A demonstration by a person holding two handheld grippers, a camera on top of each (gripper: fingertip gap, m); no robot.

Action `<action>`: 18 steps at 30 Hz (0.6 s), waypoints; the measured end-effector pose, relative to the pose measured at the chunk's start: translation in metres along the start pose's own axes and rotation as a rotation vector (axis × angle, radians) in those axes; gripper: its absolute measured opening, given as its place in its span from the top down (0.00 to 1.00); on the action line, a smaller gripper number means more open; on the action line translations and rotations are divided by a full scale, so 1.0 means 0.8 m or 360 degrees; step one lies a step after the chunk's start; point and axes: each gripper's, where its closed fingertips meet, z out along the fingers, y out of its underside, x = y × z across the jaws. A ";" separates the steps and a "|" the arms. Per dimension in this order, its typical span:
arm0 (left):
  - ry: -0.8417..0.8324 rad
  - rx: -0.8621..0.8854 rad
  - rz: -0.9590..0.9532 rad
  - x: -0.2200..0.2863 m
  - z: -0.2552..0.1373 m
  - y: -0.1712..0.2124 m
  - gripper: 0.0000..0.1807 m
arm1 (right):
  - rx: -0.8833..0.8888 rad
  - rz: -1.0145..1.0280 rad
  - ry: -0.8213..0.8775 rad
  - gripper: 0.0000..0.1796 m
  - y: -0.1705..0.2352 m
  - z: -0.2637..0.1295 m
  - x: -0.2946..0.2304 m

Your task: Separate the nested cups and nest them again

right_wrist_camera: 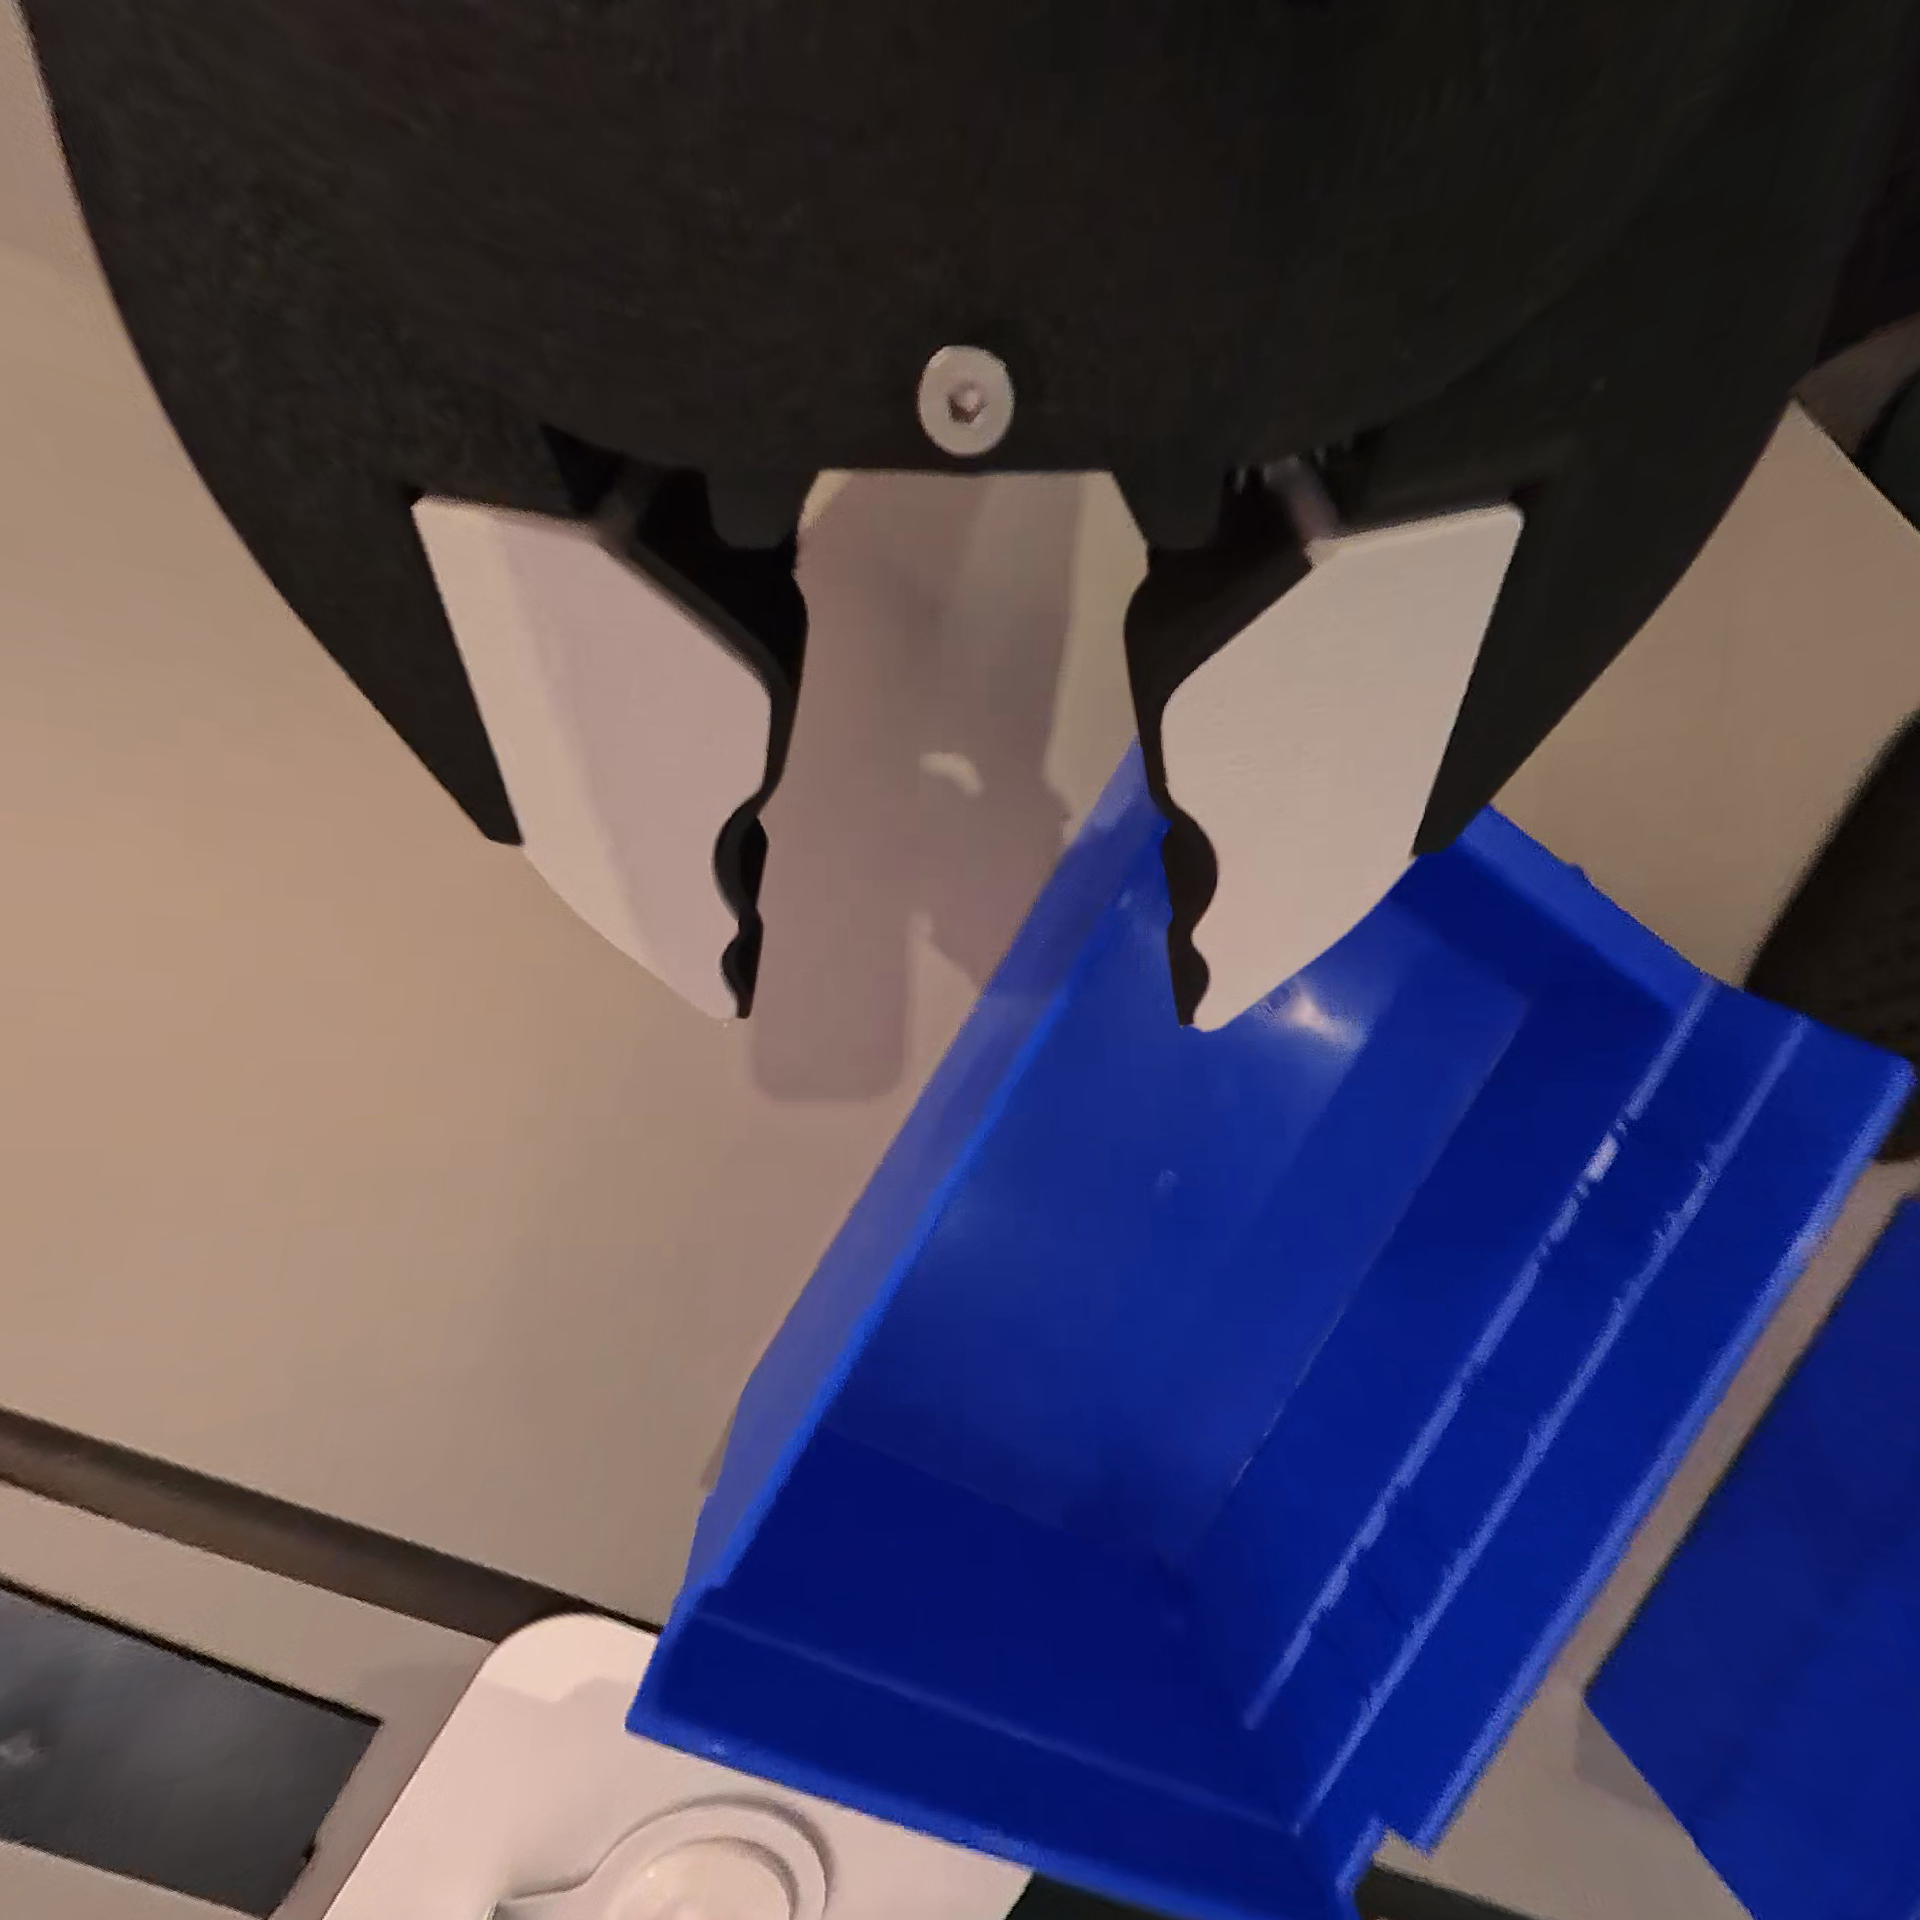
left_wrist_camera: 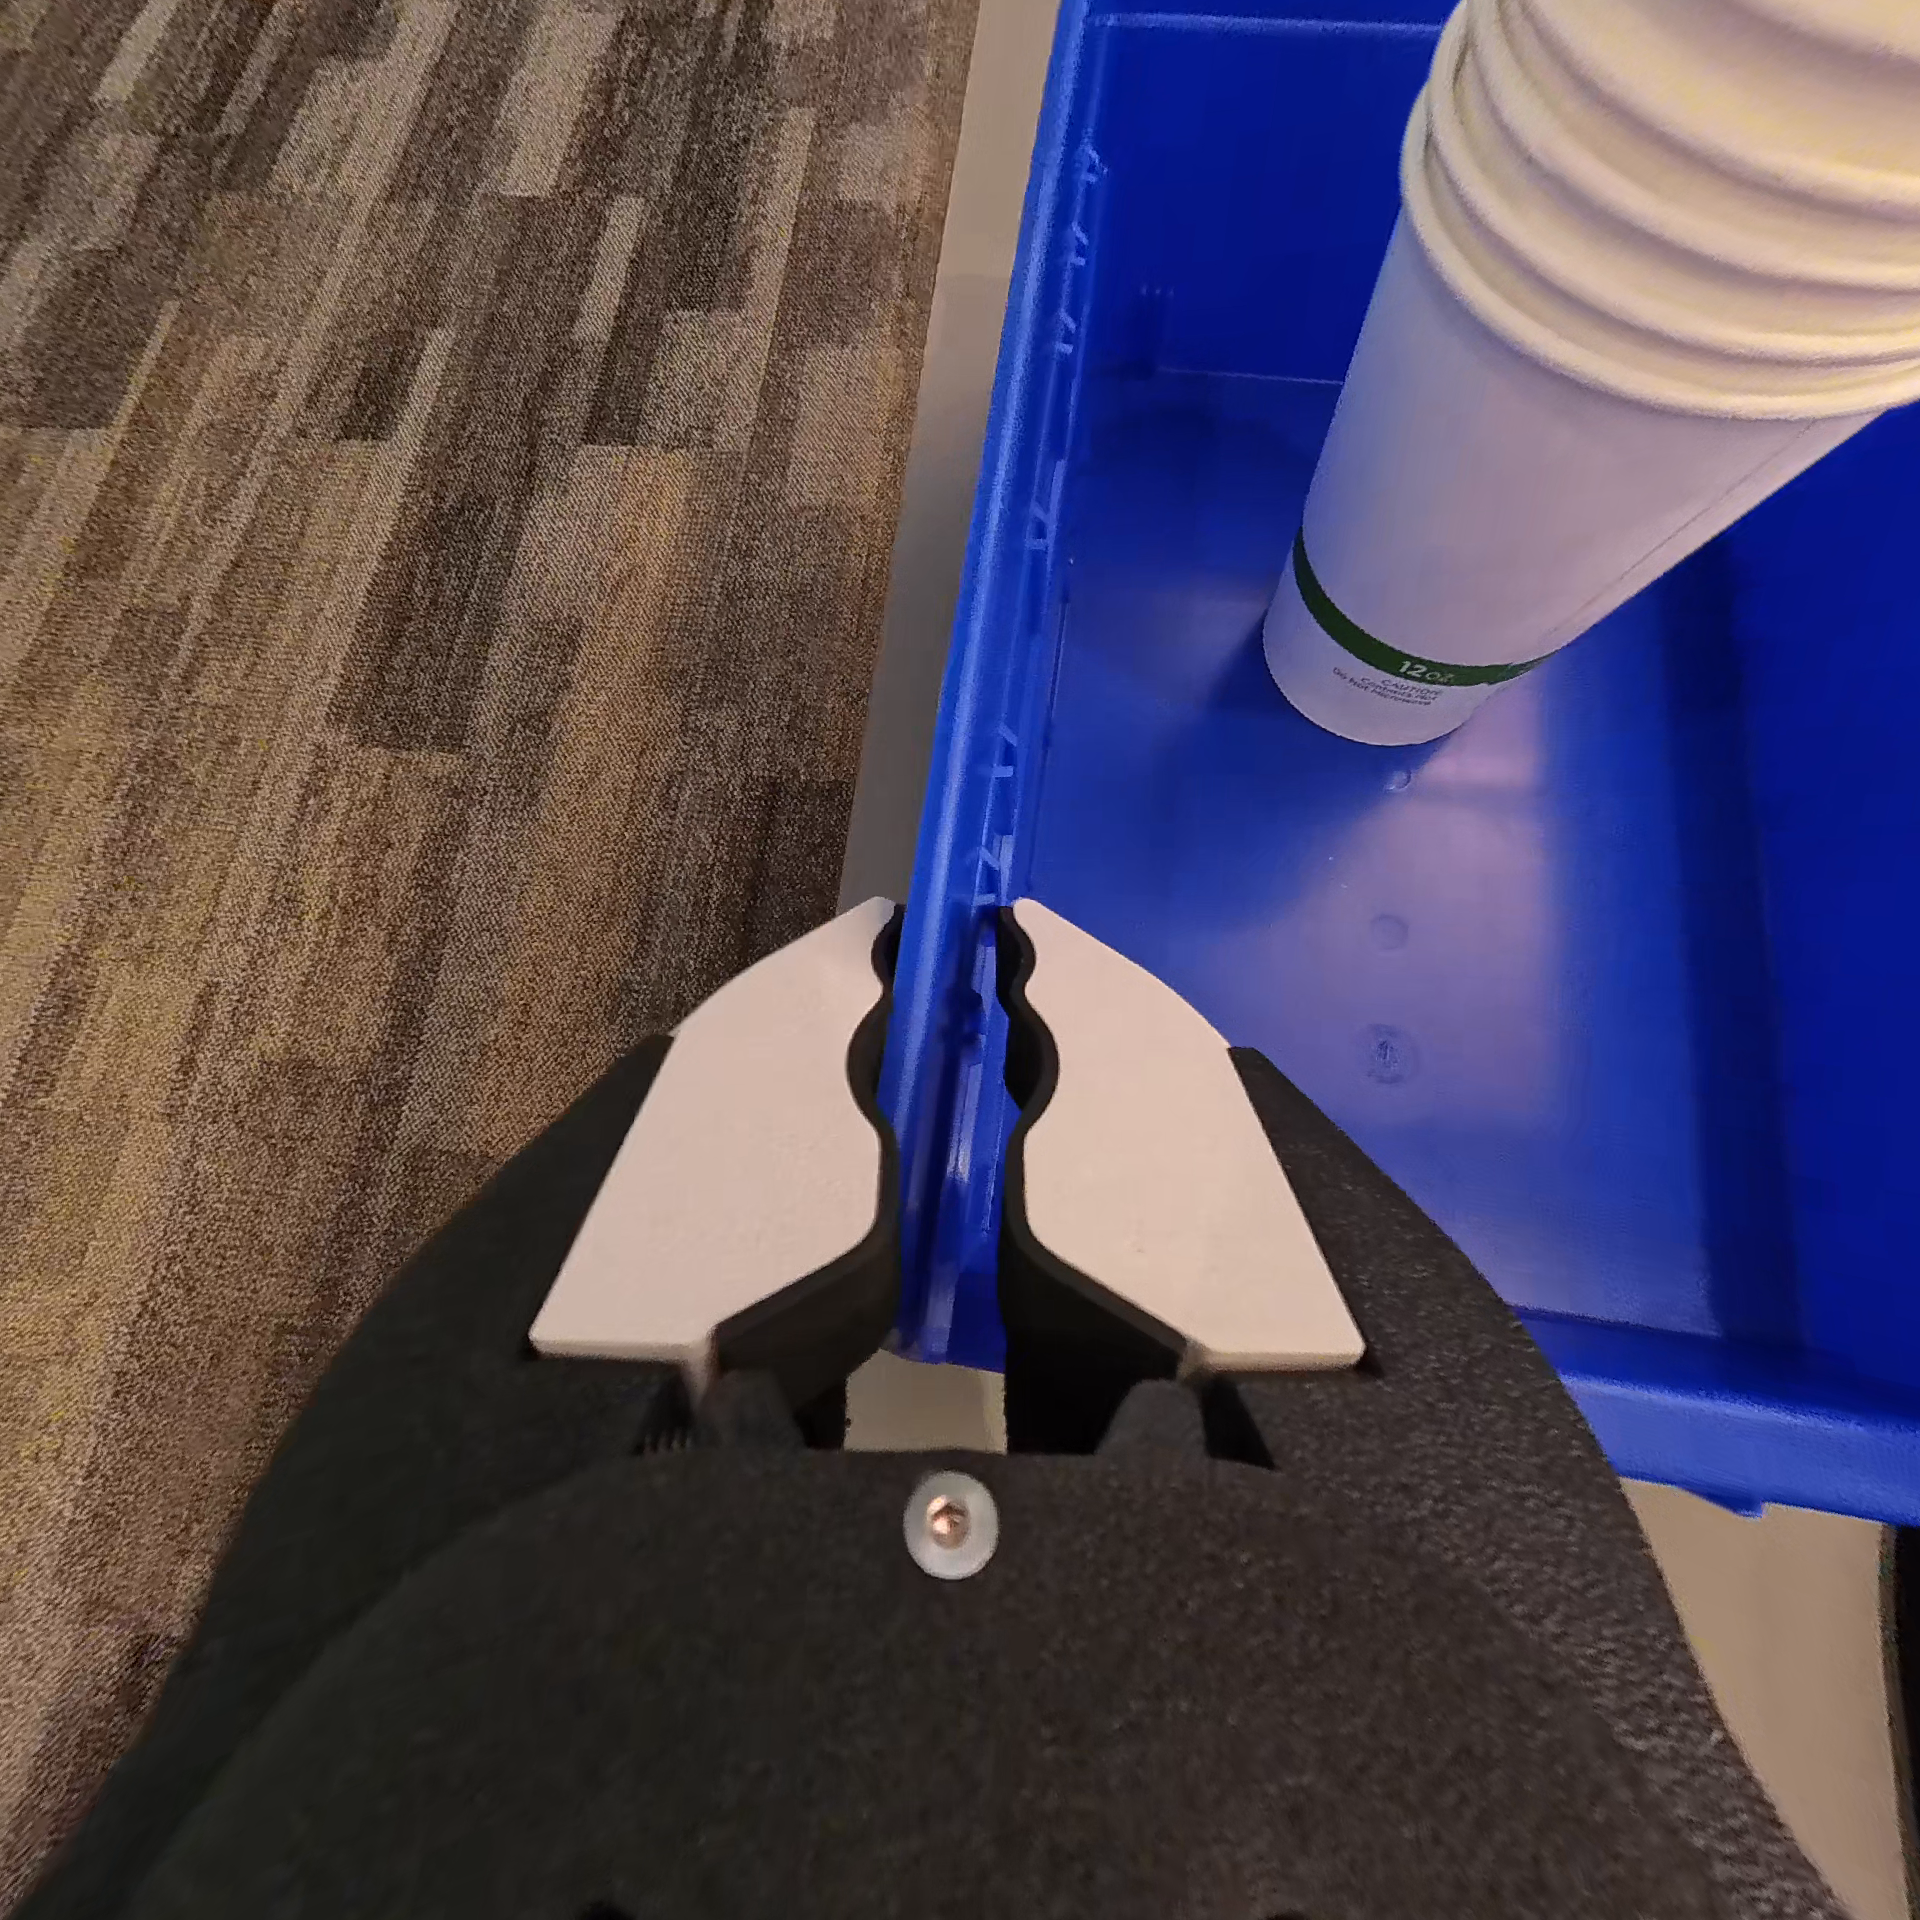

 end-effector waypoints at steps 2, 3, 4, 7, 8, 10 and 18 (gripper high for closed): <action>-0.0012 0.0008 -0.0002 0.002 -0.001 0.001 0.91 | -0.0003 0.0084 -0.0049 0.60 -0.009 0.014 -0.011; -0.0026 0.0013 -0.0009 0.002 -0.002 0.002 0.91 | -0.0024 0.0108 -0.0062 0.62 -0.011 0.022 -0.015; -0.0038 0.0021 -0.0021 0.002 -0.003 0.002 0.88 | -0.0050 0.0135 -0.0058 0.62 -0.012 0.031 -0.018; -0.0030 0.0084 -0.0052 0.006 -0.011 -0.003 0.76 | -0.0208 0.0181 0.0059 0.63 -0.001 0.059 -0.010; -0.0028 0.0114 -0.0066 0.007 -0.017 -0.005 0.74 | -0.0278 0.0189 0.0123 0.63 0.006 0.067 -0.004; -0.0019 0.0155 -0.0087 0.008 -0.031 -0.008 0.71 | -0.0385 0.0211 0.0153 0.67 0.017 0.082 -0.004; -0.0075 0.0223 -0.0165 0.012 -0.093 0.018 0.71 | -0.0684 0.0069 0.0329 0.95 0.030 0.094 0.012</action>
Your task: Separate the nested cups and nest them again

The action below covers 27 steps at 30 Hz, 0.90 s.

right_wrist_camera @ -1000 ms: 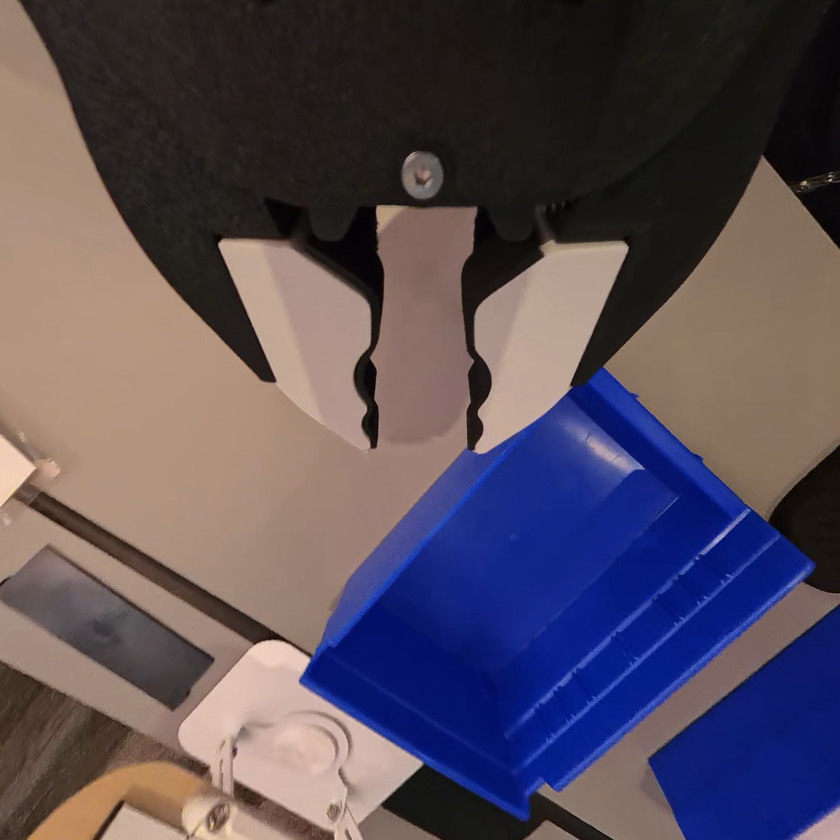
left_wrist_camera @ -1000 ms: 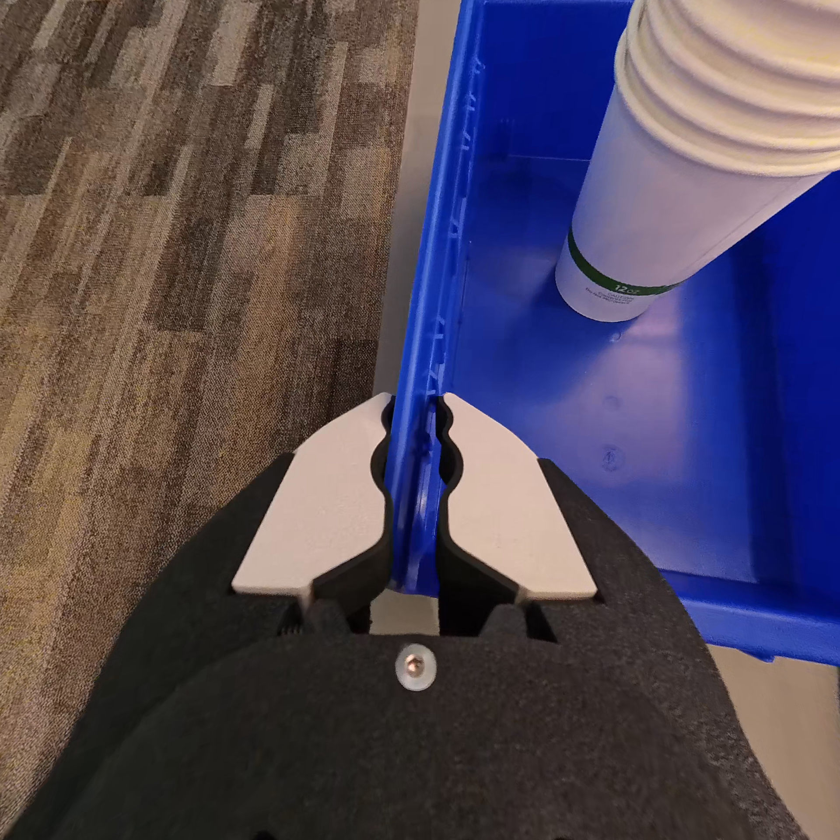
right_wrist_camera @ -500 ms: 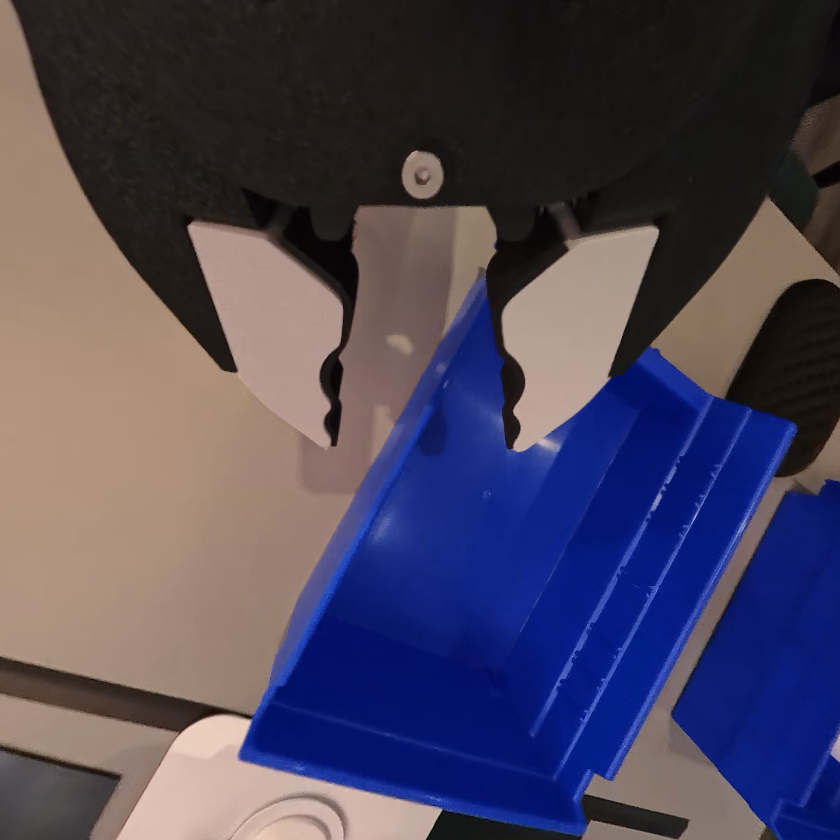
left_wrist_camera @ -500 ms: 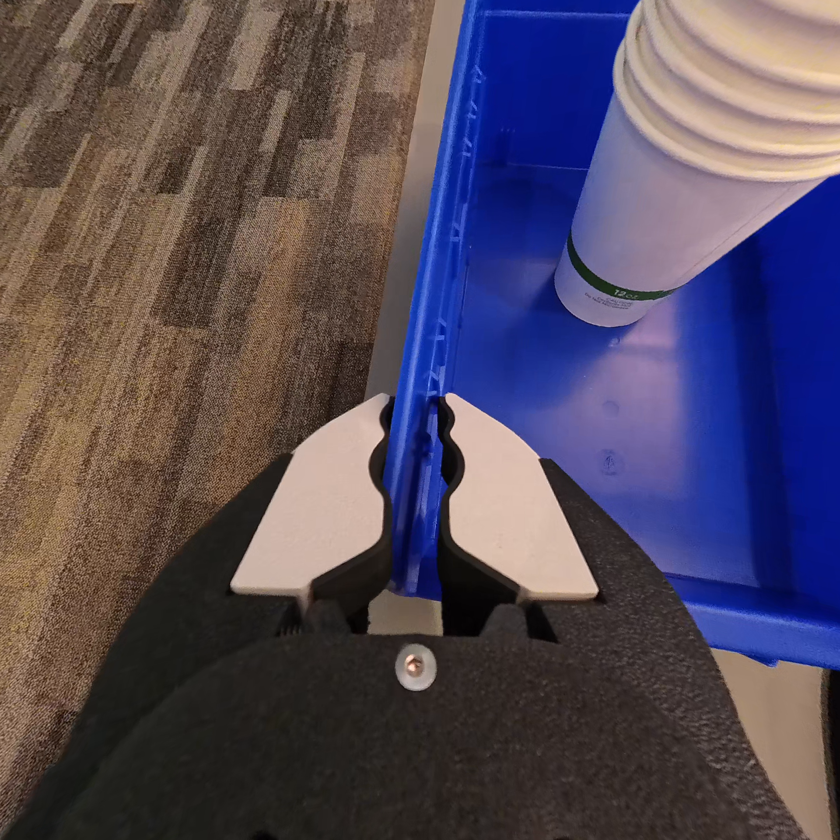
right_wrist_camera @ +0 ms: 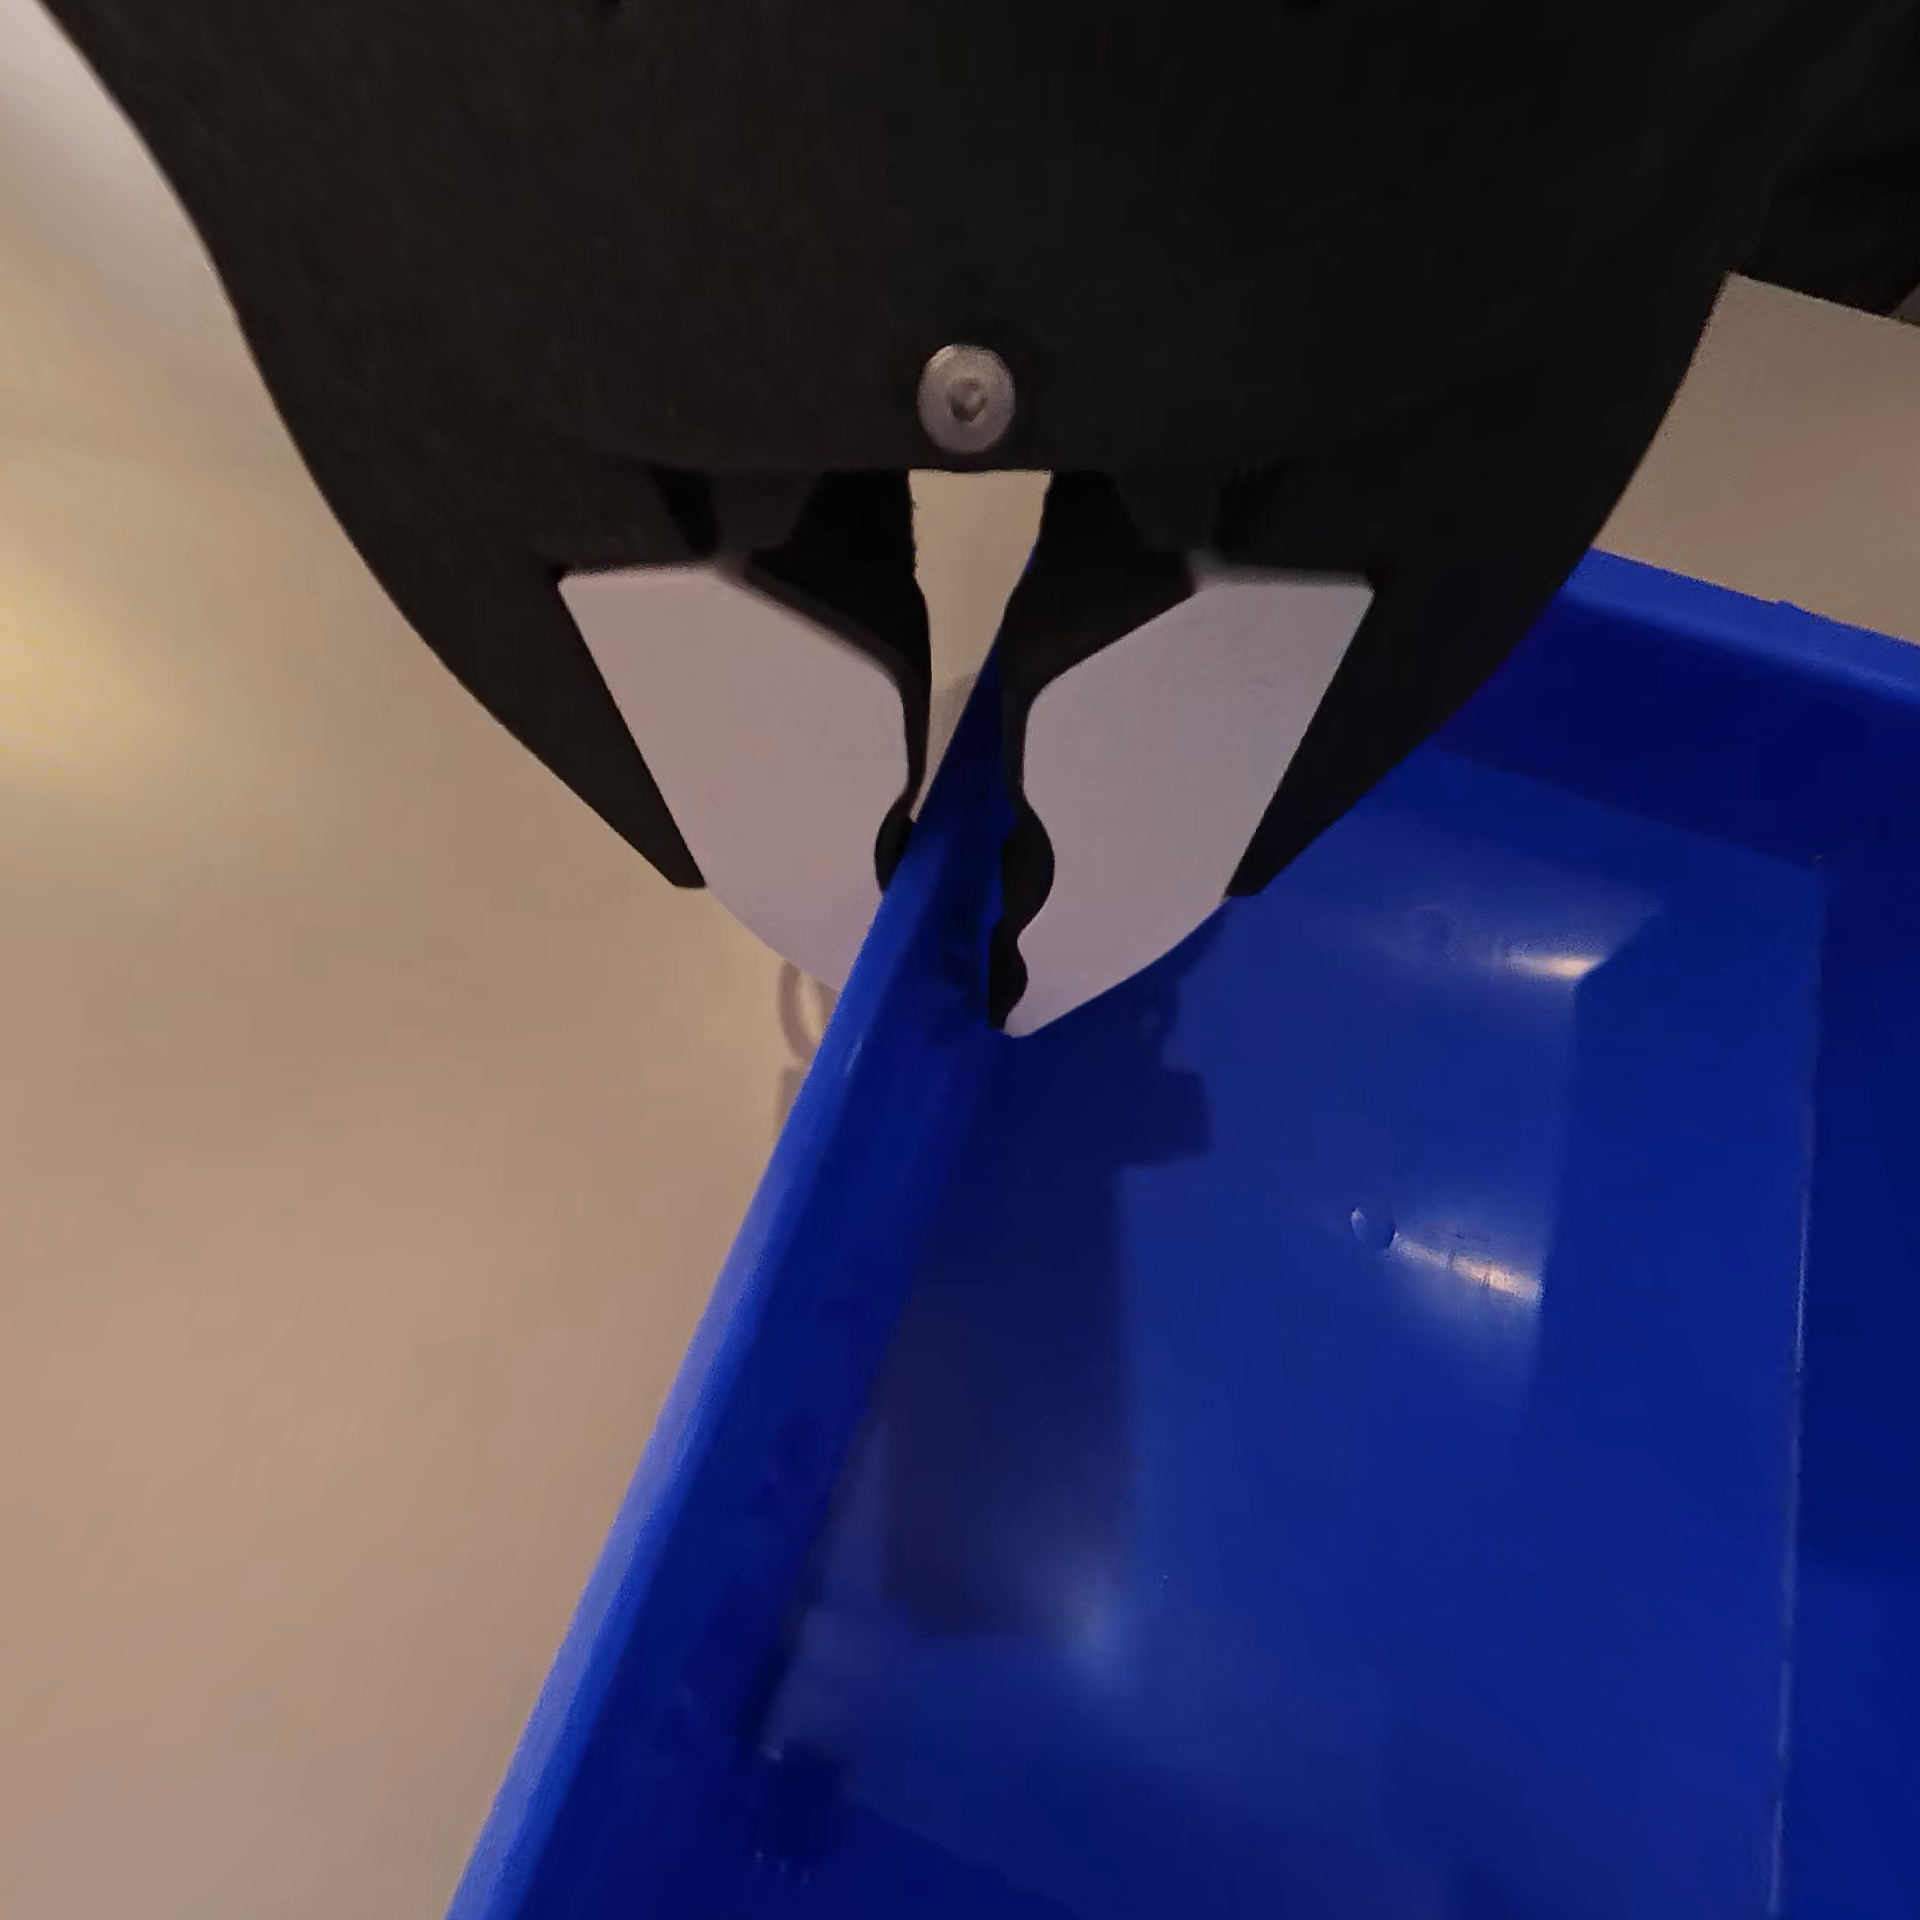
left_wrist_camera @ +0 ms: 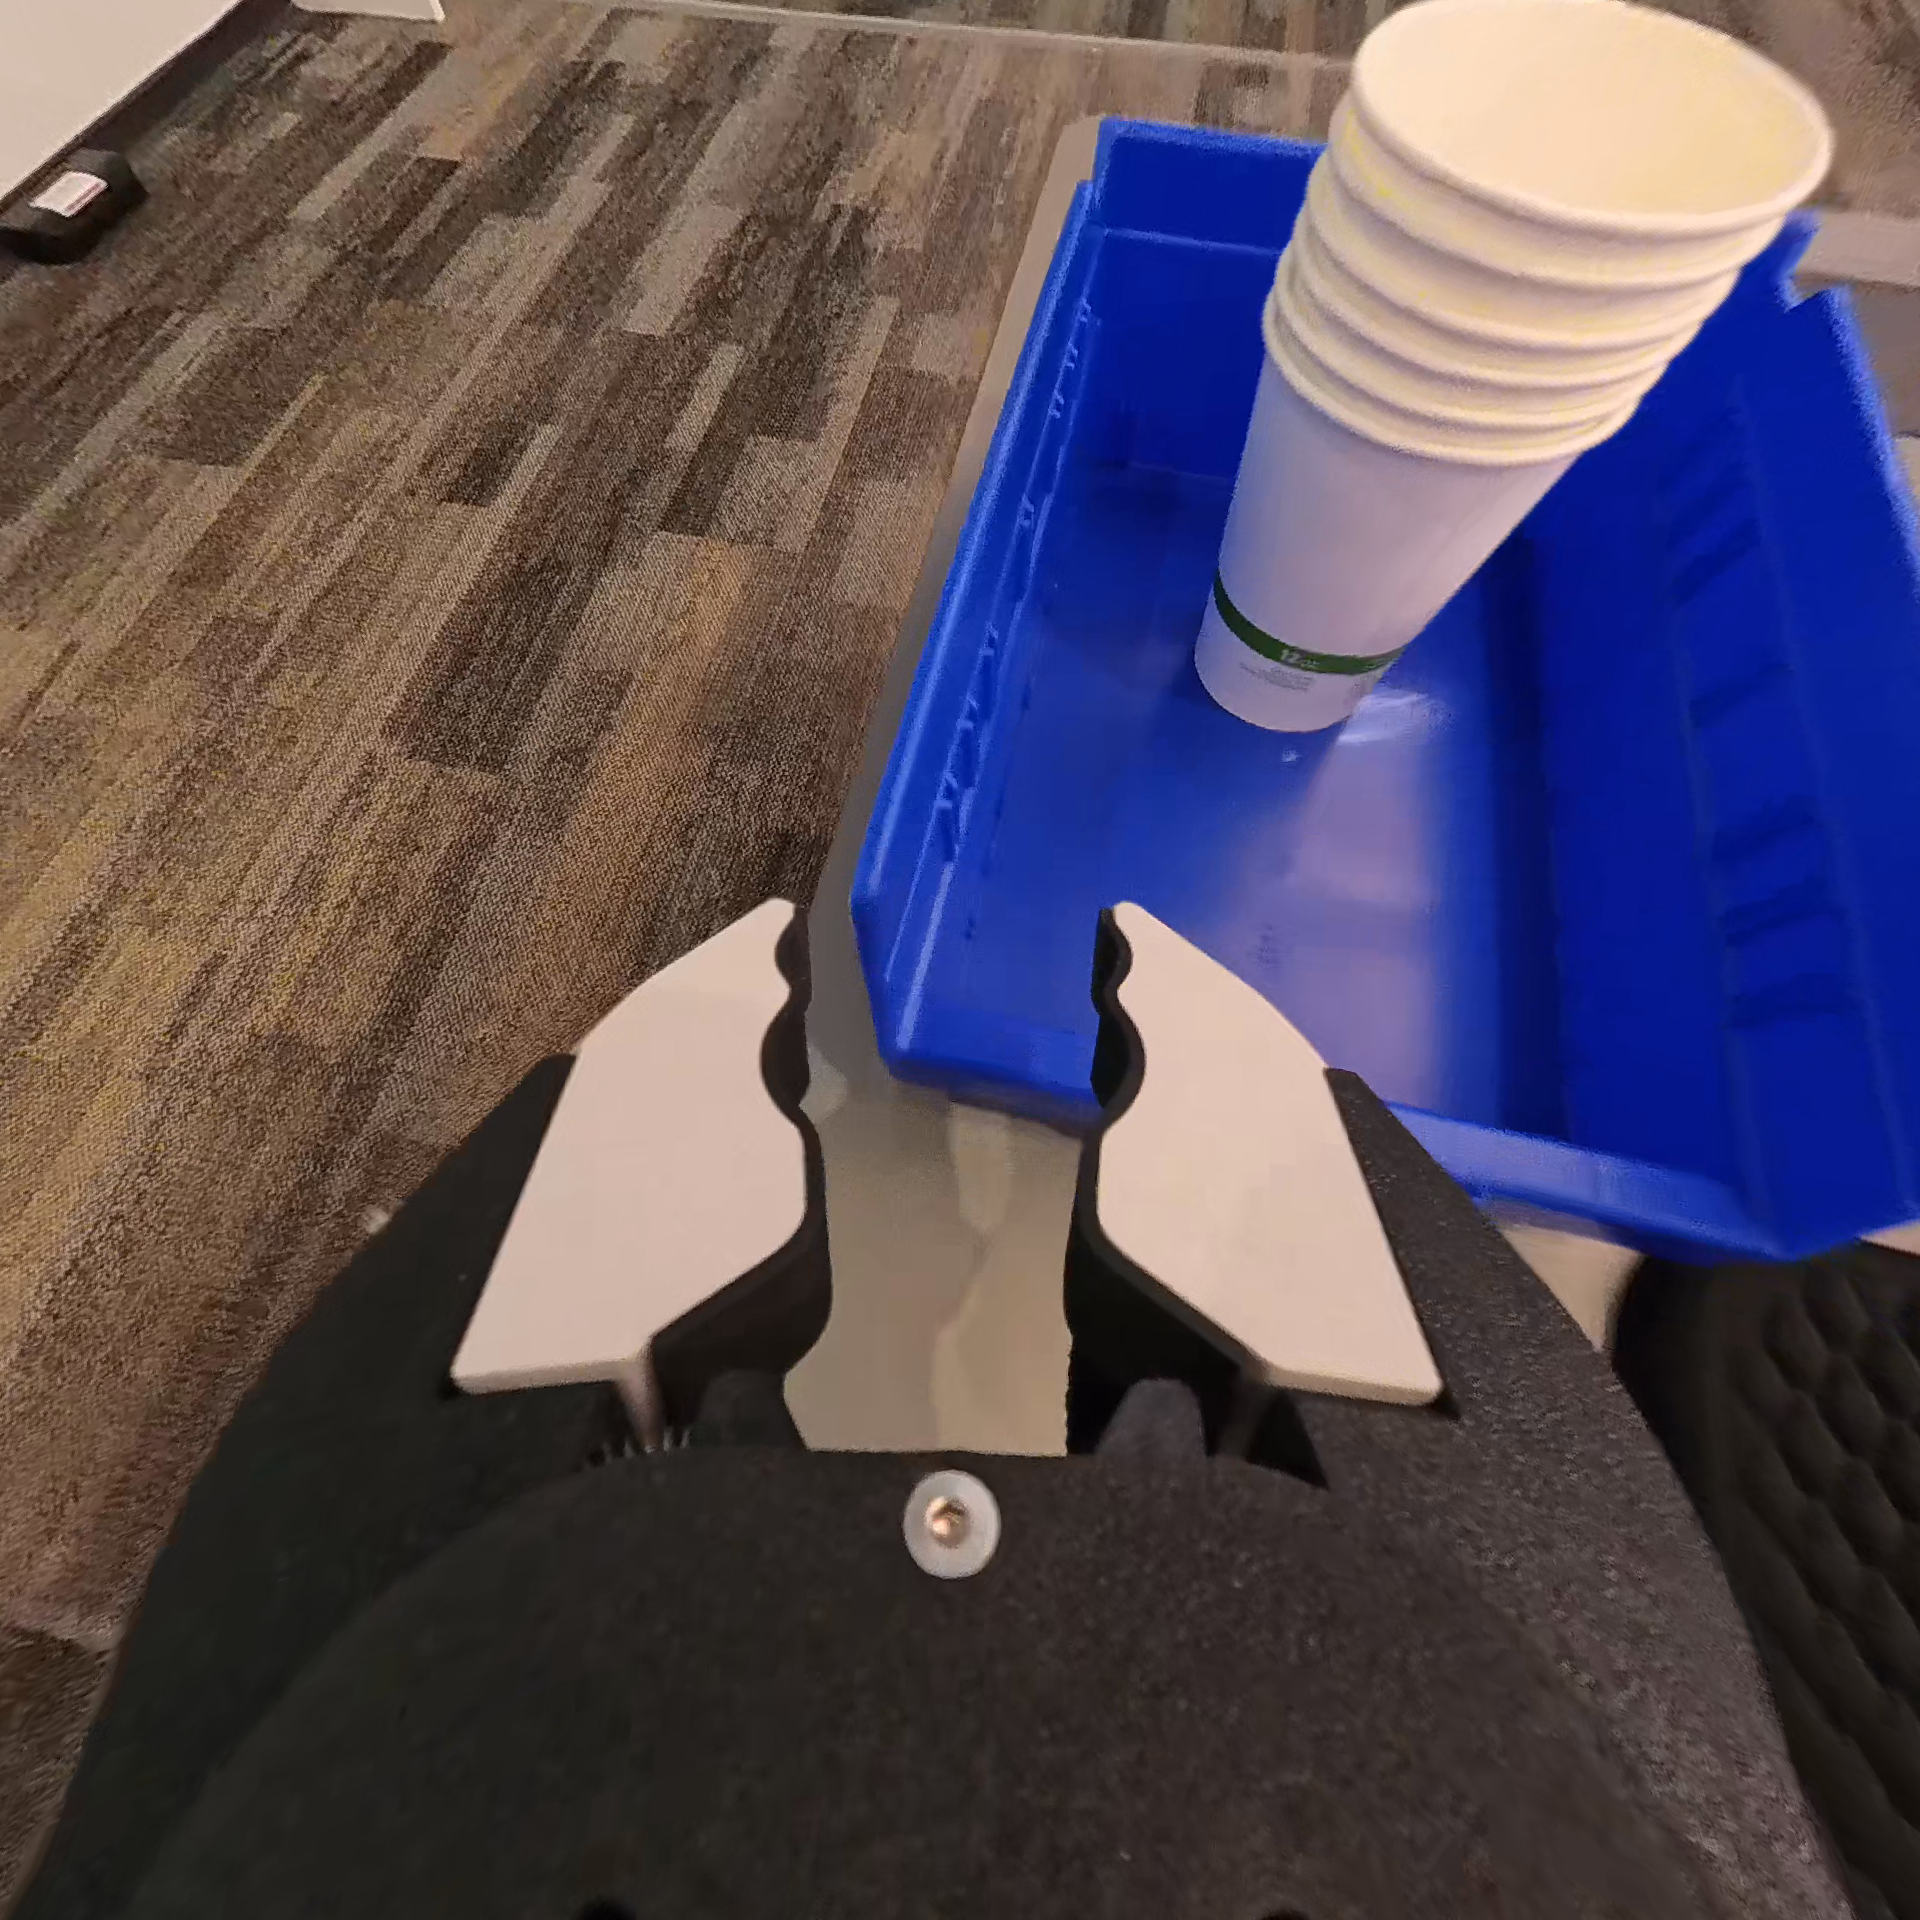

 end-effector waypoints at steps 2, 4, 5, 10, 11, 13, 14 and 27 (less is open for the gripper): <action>0.0022 0.0049 -0.0041 0.006 -0.018 0.005 0.74 | -0.0025 0.0005 -0.0039 0.96 0.000 0.000 0.005; 0.0050 0.0091 -0.0092 0.012 -0.032 0.013 0.75 | -0.0037 0.0068 -0.0129 0.96 0.000 0.000 0.008; 0.0065 0.0103 -0.0116 0.014 -0.037 0.018 0.76 | -0.0038 0.0080 -0.0149 0.96 0.000 0.000 0.013; 0.0078 0.0077 -0.0149 0.018 -0.045 0.048 0.77 | -0.0067 0.0082 -0.0132 0.97 0.009 -0.003 0.047; 0.0074 0.0073 -0.0156 0.017 -0.045 0.052 0.78 | -0.0069 0.0088 -0.0132 0.97 0.012 -0.004 0.055; 0.0071 0.0059 -0.0170 0.016 -0.046 0.058 0.78 | -0.0075 0.0100 -0.0126 0.97 0.018 -0.007 0.072; 0.0064 0.0051 -0.0172 0.015 -0.046 0.061 0.78 | -0.0078 0.0109 -0.0130 0.97 0.022 -0.008 0.080; 0.0037 0.0005 -0.0171 0.030 -0.047 0.080 0.79 | -0.0061 0.0276 -0.0113 0.97 0.060 -0.021 0.186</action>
